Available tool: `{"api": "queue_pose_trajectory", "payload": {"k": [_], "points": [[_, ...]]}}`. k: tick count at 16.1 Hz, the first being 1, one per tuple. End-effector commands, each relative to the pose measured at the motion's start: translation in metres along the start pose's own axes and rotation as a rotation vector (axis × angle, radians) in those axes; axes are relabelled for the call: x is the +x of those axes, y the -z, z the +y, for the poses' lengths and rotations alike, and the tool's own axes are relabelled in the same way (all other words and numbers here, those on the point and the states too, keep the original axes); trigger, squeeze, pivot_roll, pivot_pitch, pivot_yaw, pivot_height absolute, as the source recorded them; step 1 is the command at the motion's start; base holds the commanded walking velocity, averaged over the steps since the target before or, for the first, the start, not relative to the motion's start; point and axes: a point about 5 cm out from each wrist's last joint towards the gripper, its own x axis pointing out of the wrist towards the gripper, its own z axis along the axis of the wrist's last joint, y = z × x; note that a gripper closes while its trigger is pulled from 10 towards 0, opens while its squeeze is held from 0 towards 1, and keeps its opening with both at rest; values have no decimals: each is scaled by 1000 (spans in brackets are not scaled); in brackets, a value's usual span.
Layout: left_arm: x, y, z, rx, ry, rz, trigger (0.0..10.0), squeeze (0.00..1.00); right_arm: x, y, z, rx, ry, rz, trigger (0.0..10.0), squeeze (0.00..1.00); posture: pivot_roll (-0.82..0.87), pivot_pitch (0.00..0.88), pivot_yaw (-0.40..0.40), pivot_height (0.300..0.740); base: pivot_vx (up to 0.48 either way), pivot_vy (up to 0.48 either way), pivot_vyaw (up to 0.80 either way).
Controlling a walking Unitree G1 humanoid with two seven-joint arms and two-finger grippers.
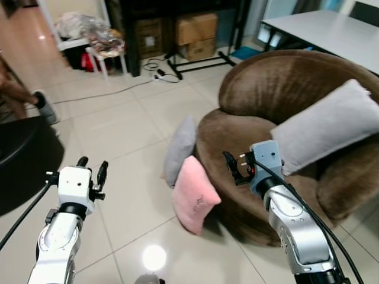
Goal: Move the pillow to the sofa from floor
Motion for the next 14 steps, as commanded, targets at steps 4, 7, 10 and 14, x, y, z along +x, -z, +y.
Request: {"api": "queue_pose_trajectory", "payload": {"k": [4, 7, 10, 14], "points": [[-1, -17, -6, -3, 6, -36, 10000, 0, 2, -4, -1, -11, -14, -7, 10000, 1000, 7, 0, -11, 740, 191, 0, 0], [-3, -23, -8, -5, 8, -42, 10000, 0, 1, -4, 1, -5, -34, -9, 10000, 1000, 8, 0, -11, 740, 285, 0, 760], [-4, -30, -10, -8, 11, -43, 10000, 0, 3, -4, 1, -6, -23, -8, 10000, 1000, 8, 0, -11, 740, 312, 0, 188], [-4, -36, -12, -8, 15, -44, 10000, 0, 4, -5, 0, -6, -15, -11, 10000, 1000, 13, 0, -13, 740, 319, 0, 0]]}}
